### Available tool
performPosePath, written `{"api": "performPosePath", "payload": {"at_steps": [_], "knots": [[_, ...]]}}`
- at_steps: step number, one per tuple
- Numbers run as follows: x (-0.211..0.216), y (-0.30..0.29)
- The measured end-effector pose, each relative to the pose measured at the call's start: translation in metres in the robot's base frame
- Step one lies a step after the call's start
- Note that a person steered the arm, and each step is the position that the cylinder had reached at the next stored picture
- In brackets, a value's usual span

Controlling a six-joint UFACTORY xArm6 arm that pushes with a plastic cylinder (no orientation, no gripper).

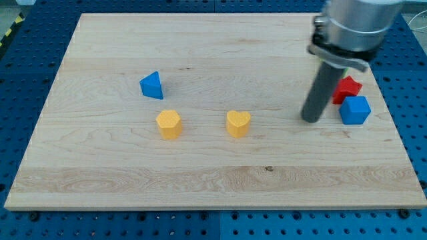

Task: Point your arm at the yellow heart

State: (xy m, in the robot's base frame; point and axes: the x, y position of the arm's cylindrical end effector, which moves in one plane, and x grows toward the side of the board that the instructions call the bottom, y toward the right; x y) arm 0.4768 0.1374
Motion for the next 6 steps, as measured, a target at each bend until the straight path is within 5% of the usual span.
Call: {"api": "performPosePath", "payload": {"at_steps": [3, 6], "knots": [[-0.016, -0.147], [0.027, -0.138]]}}
